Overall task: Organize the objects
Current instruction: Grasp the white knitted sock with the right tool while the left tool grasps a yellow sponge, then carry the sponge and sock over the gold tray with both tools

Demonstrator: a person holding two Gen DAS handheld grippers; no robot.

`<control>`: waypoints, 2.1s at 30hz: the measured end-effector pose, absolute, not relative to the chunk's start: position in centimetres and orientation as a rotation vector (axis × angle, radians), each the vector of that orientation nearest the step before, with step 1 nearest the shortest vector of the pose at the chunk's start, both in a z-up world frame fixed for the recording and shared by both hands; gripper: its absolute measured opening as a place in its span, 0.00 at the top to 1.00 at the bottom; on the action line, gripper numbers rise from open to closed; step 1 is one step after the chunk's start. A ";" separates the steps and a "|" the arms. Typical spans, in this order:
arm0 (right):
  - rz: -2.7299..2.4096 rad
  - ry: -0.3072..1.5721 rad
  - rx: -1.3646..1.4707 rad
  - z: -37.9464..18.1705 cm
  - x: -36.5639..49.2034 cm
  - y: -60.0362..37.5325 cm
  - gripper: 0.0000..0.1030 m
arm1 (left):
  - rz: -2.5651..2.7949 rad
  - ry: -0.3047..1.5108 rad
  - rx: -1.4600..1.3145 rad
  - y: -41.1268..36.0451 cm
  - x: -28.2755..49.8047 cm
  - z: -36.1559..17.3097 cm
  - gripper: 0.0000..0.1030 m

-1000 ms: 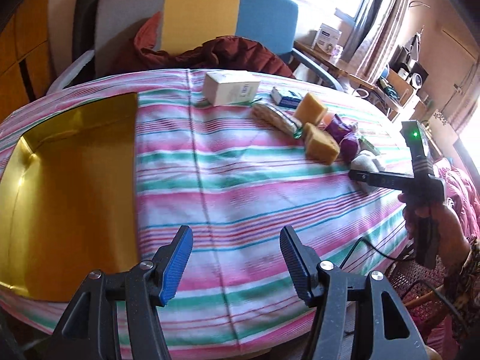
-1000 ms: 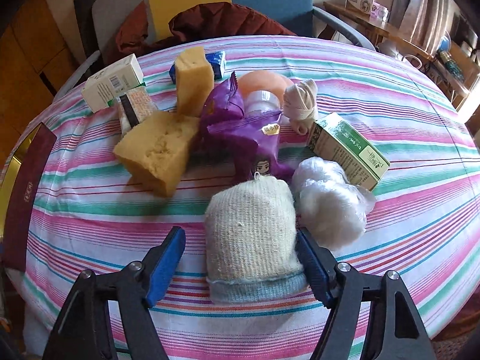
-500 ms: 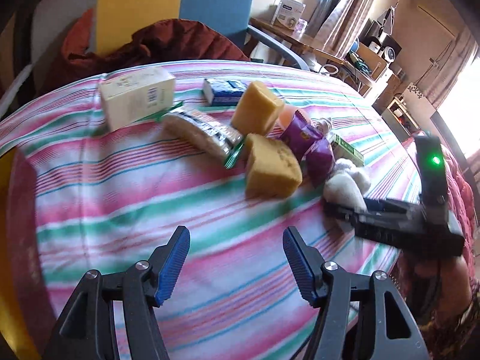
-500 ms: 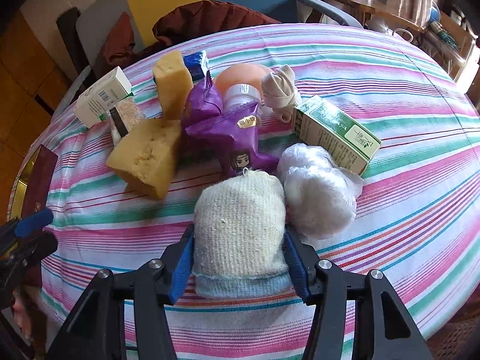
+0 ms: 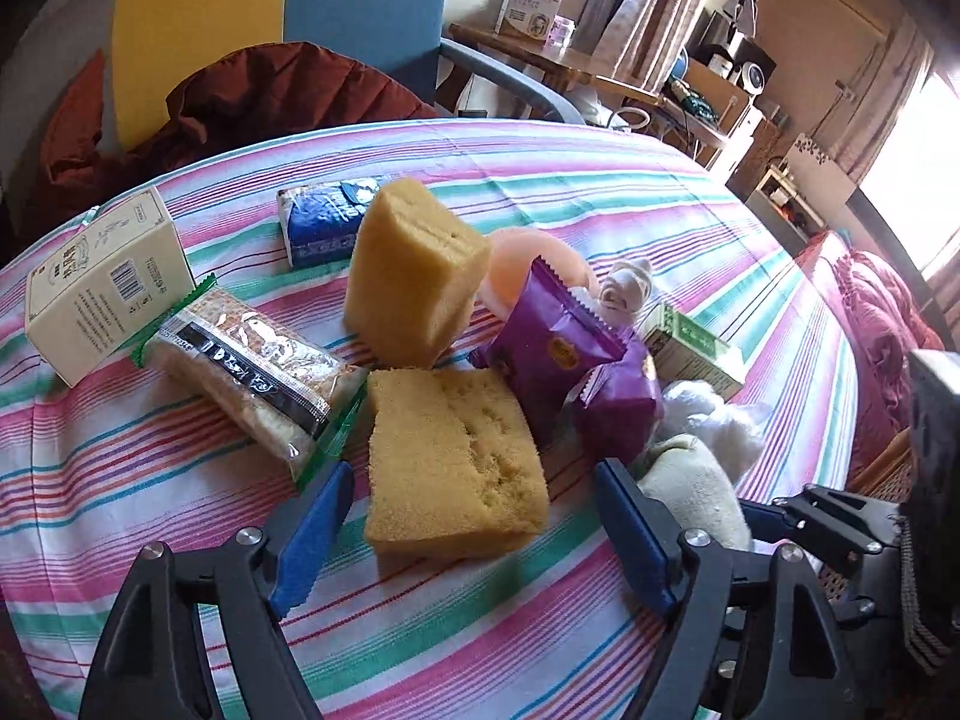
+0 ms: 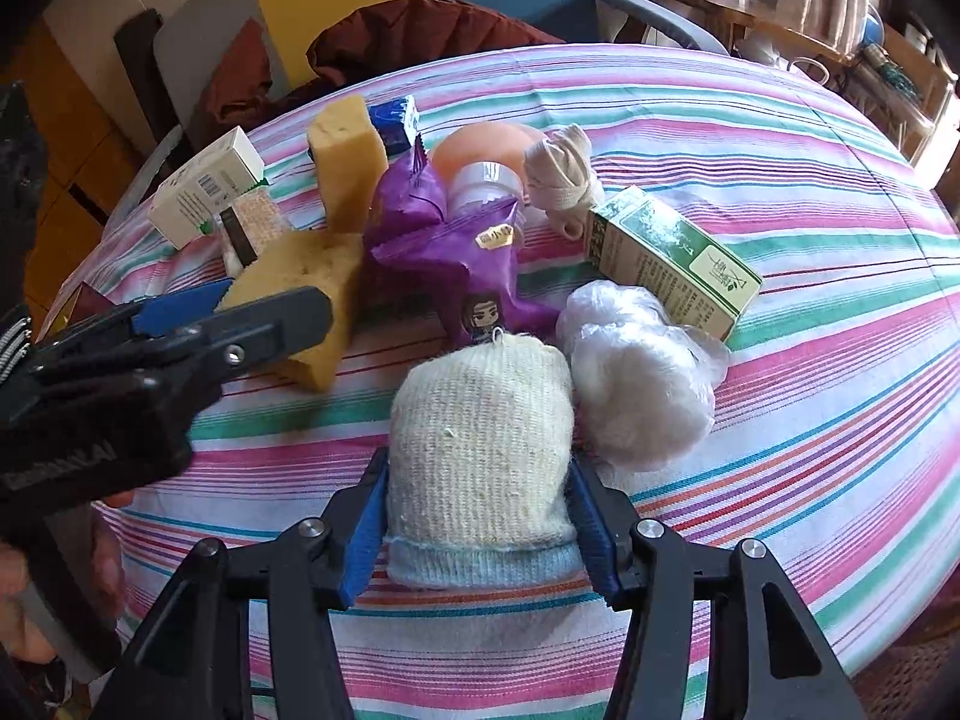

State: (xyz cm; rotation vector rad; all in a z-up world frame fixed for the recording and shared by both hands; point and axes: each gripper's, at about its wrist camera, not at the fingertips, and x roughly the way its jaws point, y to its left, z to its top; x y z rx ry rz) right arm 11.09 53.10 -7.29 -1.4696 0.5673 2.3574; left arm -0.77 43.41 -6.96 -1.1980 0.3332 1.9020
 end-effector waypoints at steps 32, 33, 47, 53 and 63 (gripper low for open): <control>2.524 0.503 -1.466 -7.1 9.7 49.8 0.47 | 2.006 0.201 -1.013 30.7 3.3 -8.4 0.45; 2.533 0.501 -1.465 -7.1 9.7 49.6 0.47 | 2.004 0.189 -1.021 30.3 3.4 -8.3 0.45; 2.595 0.486 -1.454 -7.1 9.0 48.3 0.47 | 2.046 0.089 -0.986 22.7 5.7 -5.5 0.45; 2.652 0.496 -1.445 -7.1 8.8 46.5 0.47 | 2.101 -0.036 -0.984 18.7 4.5 -3.8 0.45; 2.754 0.504 -1.423 -6.7 8.4 42.1 0.47 | 2.297 -0.110 -1.091 9.9 -2.3 -2.2 0.45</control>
